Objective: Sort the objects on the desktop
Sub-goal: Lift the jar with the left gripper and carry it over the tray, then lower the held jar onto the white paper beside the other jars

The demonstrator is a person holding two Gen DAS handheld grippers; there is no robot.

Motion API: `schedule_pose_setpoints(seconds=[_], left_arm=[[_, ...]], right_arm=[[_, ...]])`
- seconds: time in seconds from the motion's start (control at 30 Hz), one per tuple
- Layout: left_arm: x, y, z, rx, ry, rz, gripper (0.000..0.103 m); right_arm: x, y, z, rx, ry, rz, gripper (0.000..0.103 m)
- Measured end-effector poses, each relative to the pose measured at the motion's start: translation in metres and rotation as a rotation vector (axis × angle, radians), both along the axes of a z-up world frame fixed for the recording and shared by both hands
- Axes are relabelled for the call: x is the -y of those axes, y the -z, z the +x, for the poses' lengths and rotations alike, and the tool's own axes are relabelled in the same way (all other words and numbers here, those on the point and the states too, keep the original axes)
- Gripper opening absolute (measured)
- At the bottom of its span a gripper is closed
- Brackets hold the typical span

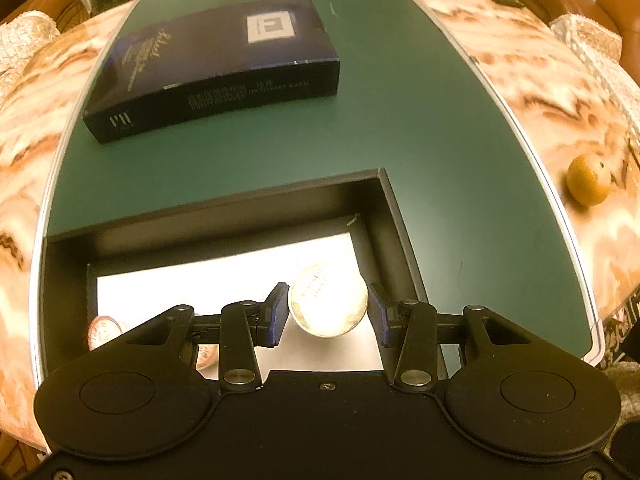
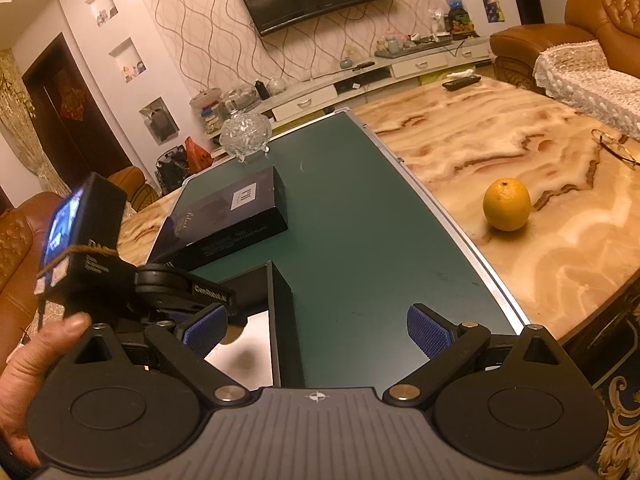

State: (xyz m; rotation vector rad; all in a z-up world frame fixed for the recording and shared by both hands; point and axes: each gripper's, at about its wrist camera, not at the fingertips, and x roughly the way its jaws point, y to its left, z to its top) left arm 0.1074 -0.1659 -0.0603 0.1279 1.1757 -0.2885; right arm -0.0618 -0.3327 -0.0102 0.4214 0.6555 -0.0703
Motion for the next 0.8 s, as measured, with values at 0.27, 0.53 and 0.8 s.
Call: schedule_pose_setpoints(seconds=[0.27, 0.53, 0.8], left_arm=[[0.005, 0.017, 0.0, -0.024, 0.002, 0.021, 0.041], [0.006, 0.026, 0.001, -0.038, 0.0, 0.03, 0.041], [0.007, 0.033, 0.003, -0.049, -0.001, 0.037, 0.041]], right_arm=[[0.002, 0.001, -0.001, -0.004, 0.004, 0.002, 0.099], [0.002, 0.003, -0.001, -0.008, 0.006, 0.002, 0.099], [0.001, 0.004, 0.0, -0.013, 0.005, 0.004, 0.099]])
